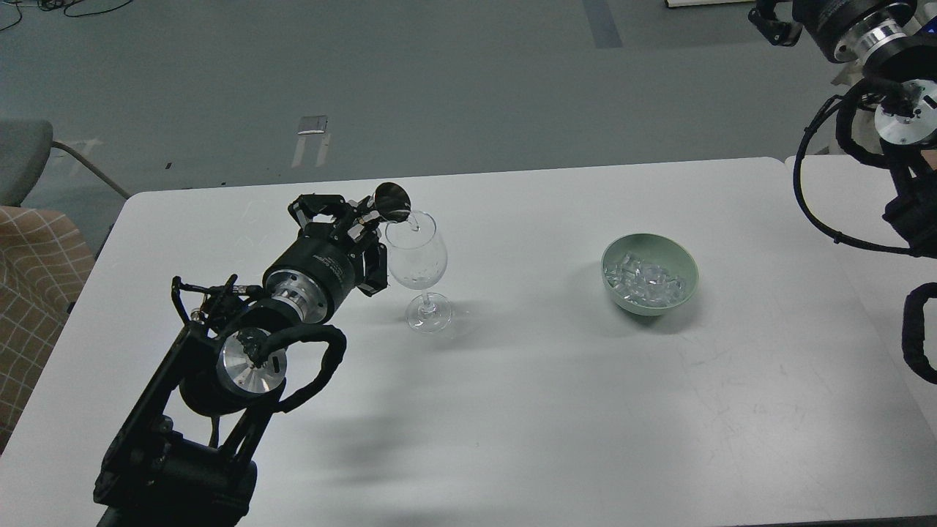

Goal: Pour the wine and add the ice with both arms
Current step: 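Carry the jigger with the left gripper to the wine glass rim, then tilt the jigger over the wine glass to pour, then right it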

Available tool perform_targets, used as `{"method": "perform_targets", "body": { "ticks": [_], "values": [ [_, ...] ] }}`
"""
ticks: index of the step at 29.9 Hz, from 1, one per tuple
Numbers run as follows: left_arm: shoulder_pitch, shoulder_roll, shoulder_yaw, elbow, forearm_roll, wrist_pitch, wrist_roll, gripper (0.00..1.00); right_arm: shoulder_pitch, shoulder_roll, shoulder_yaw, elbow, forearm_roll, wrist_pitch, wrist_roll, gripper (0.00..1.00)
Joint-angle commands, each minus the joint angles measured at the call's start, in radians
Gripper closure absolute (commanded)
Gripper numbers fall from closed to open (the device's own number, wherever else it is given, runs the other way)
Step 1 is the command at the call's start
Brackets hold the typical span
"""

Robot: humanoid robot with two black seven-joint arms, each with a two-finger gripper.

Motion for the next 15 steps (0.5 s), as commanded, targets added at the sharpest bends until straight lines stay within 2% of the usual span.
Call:
{"method": "perform_targets", "body": {
  "ticks": [1, 15],
  "values": [
    [-0.005, -0.002, 0.002, 0.0, 0.003, 0.0, 0.001, 1.0, 0.0, -0.009, 0.001, 0.0, 0.0, 0.003, 0.0, 0.0],
    [-0.006, 0.013, 0.008, 0.025, 0.067, 0.0, -0.007, 1.0, 0.0, -0.015, 0.001, 0.0, 0.001, 0.003, 0.002, 0.0]
  ]
}}
